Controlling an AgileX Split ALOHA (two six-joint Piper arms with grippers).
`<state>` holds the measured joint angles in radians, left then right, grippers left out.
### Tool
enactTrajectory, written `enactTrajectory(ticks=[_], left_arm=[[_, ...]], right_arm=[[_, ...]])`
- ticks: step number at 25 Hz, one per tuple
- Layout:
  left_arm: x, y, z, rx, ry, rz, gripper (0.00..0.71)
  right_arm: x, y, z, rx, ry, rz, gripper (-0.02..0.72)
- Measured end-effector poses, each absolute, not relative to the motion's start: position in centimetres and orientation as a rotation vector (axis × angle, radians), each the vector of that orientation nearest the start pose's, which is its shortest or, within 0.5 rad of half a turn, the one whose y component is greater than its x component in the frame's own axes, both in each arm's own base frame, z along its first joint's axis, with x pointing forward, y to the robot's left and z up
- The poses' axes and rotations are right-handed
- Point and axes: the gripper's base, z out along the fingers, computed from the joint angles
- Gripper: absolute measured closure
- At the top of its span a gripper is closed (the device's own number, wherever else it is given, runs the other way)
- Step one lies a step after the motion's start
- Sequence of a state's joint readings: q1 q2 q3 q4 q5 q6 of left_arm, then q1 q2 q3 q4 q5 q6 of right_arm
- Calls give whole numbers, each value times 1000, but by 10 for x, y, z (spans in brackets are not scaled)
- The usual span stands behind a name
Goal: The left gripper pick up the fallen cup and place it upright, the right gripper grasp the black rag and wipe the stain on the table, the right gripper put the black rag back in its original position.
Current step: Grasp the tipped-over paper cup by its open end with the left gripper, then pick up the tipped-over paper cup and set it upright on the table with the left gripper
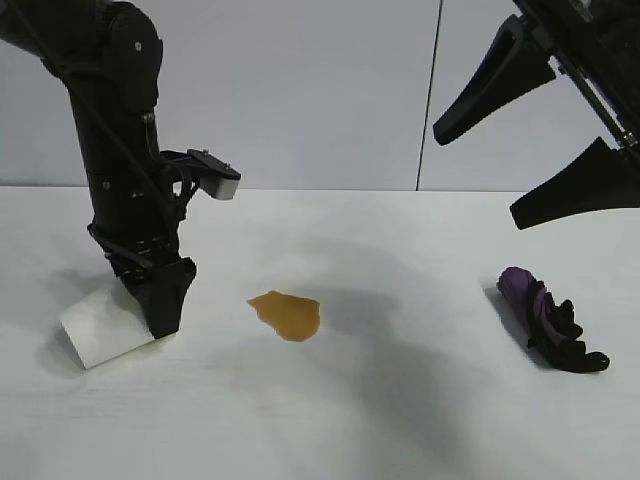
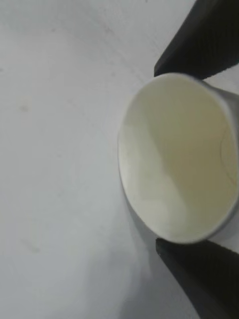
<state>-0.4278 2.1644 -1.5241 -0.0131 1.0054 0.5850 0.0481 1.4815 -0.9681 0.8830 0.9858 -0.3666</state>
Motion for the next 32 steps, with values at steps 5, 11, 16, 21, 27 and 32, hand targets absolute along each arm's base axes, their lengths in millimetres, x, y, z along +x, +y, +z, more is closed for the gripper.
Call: enactTrajectory(ticks=[5, 11, 16, 21, 27, 32], left_arm=[[377, -173, 131, 1513, 2752, -19, 266], [378, -174, 140, 1520, 2763, -21, 285], [385, -177, 175, 1461, 2657, -12, 287], [392, -178, 213, 1266, 2525, -122, 287], [403, -165, 241, 1062, 2401, -377, 287], [408, -152, 249, 1110, 2275, -509, 287]], right_arm=[[273, 72, 259, 49, 2686, 1039, 135], [273, 72, 259, 50, 2686, 1039, 135], [273, 72, 259, 50, 2686, 1039, 135], [273, 72, 259, 50, 2686, 1039, 135], [273, 72, 259, 50, 2686, 1039, 135], [273, 72, 259, 50, 2686, 1039, 135]])
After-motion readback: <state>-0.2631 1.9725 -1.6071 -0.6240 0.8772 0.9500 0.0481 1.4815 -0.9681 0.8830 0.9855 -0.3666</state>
